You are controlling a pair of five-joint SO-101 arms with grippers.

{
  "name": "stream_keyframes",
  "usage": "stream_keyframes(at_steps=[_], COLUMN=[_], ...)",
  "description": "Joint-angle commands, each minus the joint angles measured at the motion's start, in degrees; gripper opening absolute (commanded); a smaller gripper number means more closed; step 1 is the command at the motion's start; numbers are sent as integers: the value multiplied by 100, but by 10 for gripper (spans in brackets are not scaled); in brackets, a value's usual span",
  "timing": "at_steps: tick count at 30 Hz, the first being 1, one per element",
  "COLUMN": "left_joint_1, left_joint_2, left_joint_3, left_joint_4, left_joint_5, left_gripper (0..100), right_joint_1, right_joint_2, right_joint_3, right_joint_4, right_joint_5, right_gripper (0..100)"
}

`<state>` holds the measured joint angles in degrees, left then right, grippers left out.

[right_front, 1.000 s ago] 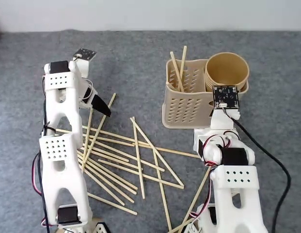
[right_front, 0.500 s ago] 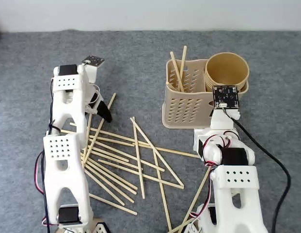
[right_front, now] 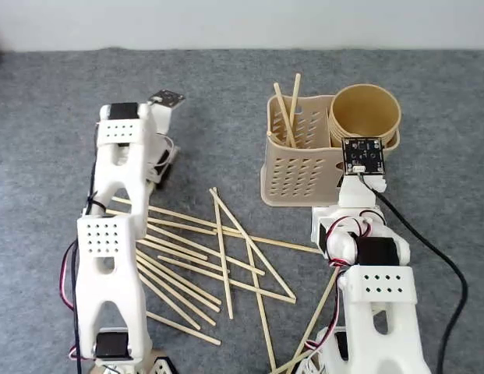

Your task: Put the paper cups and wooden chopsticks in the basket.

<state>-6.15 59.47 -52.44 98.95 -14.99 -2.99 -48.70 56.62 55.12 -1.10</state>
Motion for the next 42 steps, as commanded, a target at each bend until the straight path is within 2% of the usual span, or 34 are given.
stream_keyframes(at_steps=[1,10,18,25,33,42], left_joint_1=[35,35,176,791,1486,2233], left_joint_2=[-141,-457,-2259,-3710,-4809,-5160], left_joint_3=[-382,-409,-409,-418,-418,-418], left_joint_4=[158,158,158,-53,-1116,-2391], left_joint_5=[-44,-44,-26,26,1081,2251], left_gripper=[13,11,11,11,12,12], right_joint_1=[22,22,22,22,22,22], right_joint_2=[-110,-110,-110,-110,-110,-92], right_joint_3=[-26,-26,-26,-26,-18,-18], right_joint_4=[-136,-136,-136,-136,-136,-136], right_joint_5=[-53,-53,-53,-53,-53,-53], right_gripper=[9,9,9,9,9,9])
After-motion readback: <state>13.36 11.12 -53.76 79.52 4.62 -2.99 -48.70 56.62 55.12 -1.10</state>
